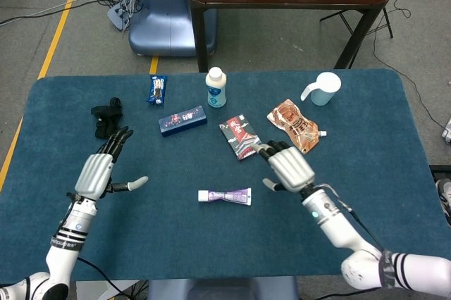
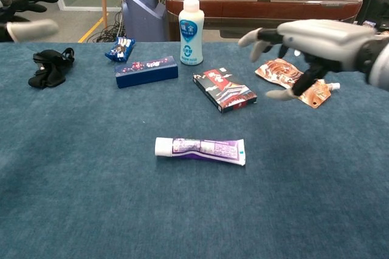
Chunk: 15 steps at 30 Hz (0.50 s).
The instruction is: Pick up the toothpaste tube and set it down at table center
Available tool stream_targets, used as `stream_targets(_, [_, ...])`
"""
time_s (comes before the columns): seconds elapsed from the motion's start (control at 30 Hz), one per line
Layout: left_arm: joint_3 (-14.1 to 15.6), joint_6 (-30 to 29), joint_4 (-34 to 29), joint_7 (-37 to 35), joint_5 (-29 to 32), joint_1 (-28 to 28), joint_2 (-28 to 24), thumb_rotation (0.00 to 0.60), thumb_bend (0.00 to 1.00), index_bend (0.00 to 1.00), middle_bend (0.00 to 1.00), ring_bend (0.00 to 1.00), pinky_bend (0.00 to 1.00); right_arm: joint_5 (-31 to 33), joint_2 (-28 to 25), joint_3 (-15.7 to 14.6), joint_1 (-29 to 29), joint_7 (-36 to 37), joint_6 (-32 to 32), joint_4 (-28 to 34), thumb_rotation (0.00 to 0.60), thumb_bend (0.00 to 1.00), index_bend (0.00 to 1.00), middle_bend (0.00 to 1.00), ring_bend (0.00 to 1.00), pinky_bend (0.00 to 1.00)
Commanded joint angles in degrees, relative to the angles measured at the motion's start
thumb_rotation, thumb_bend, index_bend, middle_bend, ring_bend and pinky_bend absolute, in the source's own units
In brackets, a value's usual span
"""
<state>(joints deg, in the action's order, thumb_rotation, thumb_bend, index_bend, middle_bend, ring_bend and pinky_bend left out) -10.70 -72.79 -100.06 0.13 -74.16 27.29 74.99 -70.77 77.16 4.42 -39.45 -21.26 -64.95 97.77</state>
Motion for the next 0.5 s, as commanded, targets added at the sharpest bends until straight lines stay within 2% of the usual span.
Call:
stream_targets(0.03, [1.22, -1.56, 1.2, 3.19, 0.51, -1.81, -1.55, 0.6, 0.02, 0.0, 0.0, 0.0, 0.12, -1.26, -5.53, -2.86, 7.31, 0.47, -7.62, 2.22, 0.6, 0.31, 0.13, 0.27, 0.19, 0.24])
stream_targets(0.2, [3.09, -4.55, 2.56, 5.42, -0.67, -4.55, -2.55, 0.6, 0.02, 0.0, 0.0, 0.0, 0.12, 0.33, -9.84, -5.0, 13.53, 0.85, -12.44, 3.13, 0.6, 0.31, 0.22, 0.3, 0.21, 0.24])
stream_targets(0.5, [6.89, -12.17, 3.42, 8.35, -3.57, -11.33, -3.5, 0.6, 0.02, 0.0, 0.0, 0.0, 0.12, -0.33, -13.87, -6.54, 24.78, 4.97, -23.75, 4.17, 0.6, 0.31, 0.26, 0.33, 0.22, 0.24])
